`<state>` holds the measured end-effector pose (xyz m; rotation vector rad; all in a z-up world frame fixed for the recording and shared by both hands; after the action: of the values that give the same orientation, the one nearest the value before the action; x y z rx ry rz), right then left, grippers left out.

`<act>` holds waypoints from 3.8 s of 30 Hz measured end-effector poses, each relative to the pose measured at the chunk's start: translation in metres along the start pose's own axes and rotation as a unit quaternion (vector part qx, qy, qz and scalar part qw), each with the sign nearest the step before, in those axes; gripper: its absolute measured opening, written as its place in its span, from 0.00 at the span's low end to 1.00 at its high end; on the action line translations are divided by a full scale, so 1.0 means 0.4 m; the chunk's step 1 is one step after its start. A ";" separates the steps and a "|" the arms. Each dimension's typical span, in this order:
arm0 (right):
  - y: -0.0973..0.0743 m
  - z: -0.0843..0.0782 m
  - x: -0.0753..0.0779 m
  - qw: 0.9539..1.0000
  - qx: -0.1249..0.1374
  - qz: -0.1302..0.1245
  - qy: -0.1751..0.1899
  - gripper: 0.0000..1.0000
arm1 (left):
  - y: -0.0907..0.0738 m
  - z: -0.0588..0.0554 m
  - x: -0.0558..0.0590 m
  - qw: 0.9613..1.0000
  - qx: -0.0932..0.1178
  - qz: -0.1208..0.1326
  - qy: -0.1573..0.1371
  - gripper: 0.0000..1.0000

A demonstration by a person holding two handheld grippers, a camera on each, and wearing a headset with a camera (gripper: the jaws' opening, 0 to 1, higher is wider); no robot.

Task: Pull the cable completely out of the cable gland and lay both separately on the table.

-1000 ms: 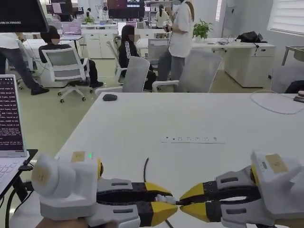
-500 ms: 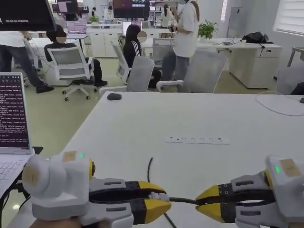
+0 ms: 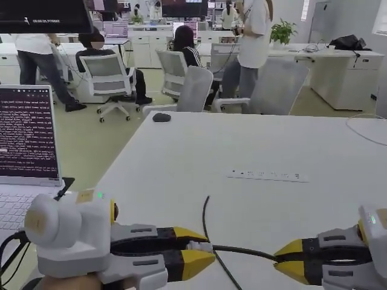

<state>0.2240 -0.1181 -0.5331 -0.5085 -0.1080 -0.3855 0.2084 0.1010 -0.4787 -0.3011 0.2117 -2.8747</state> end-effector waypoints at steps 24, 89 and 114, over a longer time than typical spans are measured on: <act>0.211 -0.231 0.003 0.991 -0.089 0.029 0.097 0.05 | -0.061 -0.033 0.020 0.998 -0.009 0.052 -0.025 0.17; -0.114 -0.027 -0.100 0.978 0.034 -0.113 0.175 0.34 | 0.180 -0.330 -0.235 0.979 -0.147 0.111 -0.082 0.17; -0.190 -0.100 -0.154 0.940 0.009 -0.206 0.272 0.35 | 0.205 -0.505 -0.280 0.962 -0.203 0.151 -0.104 0.17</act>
<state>0.1383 -0.1784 -0.5452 -0.3423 0.3236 -0.9214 0.2884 0.0747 -0.7089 -0.5847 0.7416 -2.4565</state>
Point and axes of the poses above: the centre of the closed fingertips' face, and the gripper's own axes: y roughly forward along the fingers, x roughly to its right, z roughly out of its top, the point moved 7 cm from there along -y, roughly backward along the fingers, and after that the axes turned 2 degrees about -z, right-handed, at the moved point
